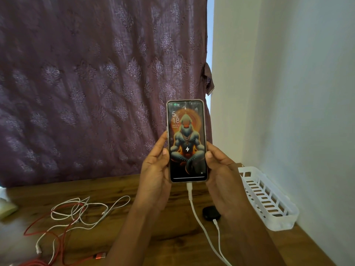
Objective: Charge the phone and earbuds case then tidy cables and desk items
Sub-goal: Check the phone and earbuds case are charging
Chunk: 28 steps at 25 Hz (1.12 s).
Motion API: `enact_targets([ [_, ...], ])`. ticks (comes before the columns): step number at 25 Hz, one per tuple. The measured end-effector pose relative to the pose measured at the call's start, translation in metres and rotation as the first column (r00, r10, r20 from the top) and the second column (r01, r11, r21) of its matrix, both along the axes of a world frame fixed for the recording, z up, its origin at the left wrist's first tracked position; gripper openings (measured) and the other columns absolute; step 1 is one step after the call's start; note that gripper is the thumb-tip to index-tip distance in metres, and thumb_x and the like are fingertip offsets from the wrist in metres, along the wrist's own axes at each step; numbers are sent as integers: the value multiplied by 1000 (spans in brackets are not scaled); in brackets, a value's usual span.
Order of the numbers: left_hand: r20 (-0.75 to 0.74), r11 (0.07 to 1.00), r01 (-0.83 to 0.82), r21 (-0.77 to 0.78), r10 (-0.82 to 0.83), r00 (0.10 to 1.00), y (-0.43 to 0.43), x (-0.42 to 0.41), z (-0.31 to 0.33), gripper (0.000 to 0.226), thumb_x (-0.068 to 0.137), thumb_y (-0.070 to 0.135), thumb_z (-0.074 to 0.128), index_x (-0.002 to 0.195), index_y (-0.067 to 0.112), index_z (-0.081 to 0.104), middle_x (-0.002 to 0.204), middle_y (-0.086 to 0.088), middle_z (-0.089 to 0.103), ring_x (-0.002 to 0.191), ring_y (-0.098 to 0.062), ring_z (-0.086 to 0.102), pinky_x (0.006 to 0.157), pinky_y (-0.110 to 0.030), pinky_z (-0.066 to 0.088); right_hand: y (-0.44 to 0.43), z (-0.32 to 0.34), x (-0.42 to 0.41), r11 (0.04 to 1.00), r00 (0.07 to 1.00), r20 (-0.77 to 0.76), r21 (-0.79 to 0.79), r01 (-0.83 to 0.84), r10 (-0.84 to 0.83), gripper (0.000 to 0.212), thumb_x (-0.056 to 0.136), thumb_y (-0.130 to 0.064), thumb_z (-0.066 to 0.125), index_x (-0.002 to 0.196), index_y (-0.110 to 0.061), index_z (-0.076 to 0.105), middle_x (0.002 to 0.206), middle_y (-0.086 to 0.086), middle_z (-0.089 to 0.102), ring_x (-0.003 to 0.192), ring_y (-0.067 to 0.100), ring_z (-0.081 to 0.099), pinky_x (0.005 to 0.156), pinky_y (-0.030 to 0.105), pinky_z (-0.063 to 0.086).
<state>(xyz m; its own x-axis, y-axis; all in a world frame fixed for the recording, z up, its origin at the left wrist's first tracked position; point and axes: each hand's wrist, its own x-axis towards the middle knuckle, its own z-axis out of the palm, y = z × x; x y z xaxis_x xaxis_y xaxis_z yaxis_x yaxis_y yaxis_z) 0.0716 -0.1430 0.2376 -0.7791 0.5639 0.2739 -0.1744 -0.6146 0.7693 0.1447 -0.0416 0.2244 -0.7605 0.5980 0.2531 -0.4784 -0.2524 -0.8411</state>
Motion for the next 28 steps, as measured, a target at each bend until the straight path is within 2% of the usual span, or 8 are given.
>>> enact_targets([
  [3, -6, 1000, 7, -1, -7, 1000, -1, -1, 0, 38, 95, 5, 34, 120, 26, 55, 117, -3, 66, 101, -16, 66, 79, -28, 57, 0, 0, -2, 1000, 1000, -8, -4, -6, 6, 26, 93, -10, 43, 103, -23, 63, 89, -9, 73, 89, 12, 68, 62, 17, 55],
  [5, -7, 1000, 13, 1, -13, 1000, -2, -2, 0, 38, 95, 5, 34, 120, 26, 55, 116, -3, 67, 102, -17, 66, 79, -29, 57, 0, -1, -3, 1000, 1000, -10, -8, -15, 15, 26, 93, -10, 42, 102, -23, 63, 91, -8, 72, 92, 13, 67, 64, 18, 55],
  [8, -10, 1000, 15, 0, -15, 1000, -3, -5, -2, 38, 95, 5, 34, 119, 26, 55, 114, -2, 68, 100, -16, 66, 81, -30, 57, -1, -1, -5, 1000, 1000, -16, -13, -26, 26, 26, 93, -8, 42, 101, -22, 63, 90, -7, 71, 85, 11, 68, 61, 17, 55],
  [11, -6, 1000, 15, 3, -15, 1000, -4, -7, -2, 38, 95, 5, 34, 117, 26, 55, 110, 0, 70, 98, -15, 67, 78, -28, 57, -2, -1, -7, 999, 999, -17, -24, -28, 28, 26, 92, -8, 43, 107, -18, 62, 93, -5, 70, 84, 11, 69, 61, 17, 55],
  [16, 9, 1000, 7, -15, -6, 1000, -3, -10, -3, 38, 95, 5, 34, 118, 26, 56, 110, 1, 69, 99, -15, 67, 79, -29, 57, -2, -1, -8, 999, 999, -17, -26, -27, 27, 25, 92, -8, 42, 101, -21, 62, 89, -8, 70, 78, 6, 70, 58, 17, 54],
  [19, 6, 1000, 9, -21, -9, 1000, -4, -12, -4, 39, 95, 5, 34, 119, 26, 55, 110, 1, 70, 99, -15, 67, 79, -29, 57, -3, -3, -8, 999, 999, -20, -42, -29, 28, 26, 92, -8, 43, 104, -19, 62, 93, -6, 70, 81, 9, 70, 58, 18, 54],
  [23, -3, 999, 21, -25, -21, 1000, -6, -14, -6, 40, 96, 6, 32, 122, 27, 54, 113, 1, 69, 102, -15, 66, 79, -28, 57, -5, -4, -9, 998, 1000, -3, -58, -23, 23, 28, 92, -8, 43, 113, -15, 60, 107, 1, 67, 94, 15, 65, 59, 18, 54],
  [28, -10, 999, 21, -29, -21, 1000, -7, -15, -7, 40, 96, 6, 32, 121, 28, 55, 111, 3, 69, 101, -14, 66, 79, -28, 57, -7, -3, -11, 997, 1000, -4, -70, -31, 31, 27, 92, -9, 43, 110, -16, 61, 101, -2, 68, 91, 15, 66, 60, 19, 55],
])
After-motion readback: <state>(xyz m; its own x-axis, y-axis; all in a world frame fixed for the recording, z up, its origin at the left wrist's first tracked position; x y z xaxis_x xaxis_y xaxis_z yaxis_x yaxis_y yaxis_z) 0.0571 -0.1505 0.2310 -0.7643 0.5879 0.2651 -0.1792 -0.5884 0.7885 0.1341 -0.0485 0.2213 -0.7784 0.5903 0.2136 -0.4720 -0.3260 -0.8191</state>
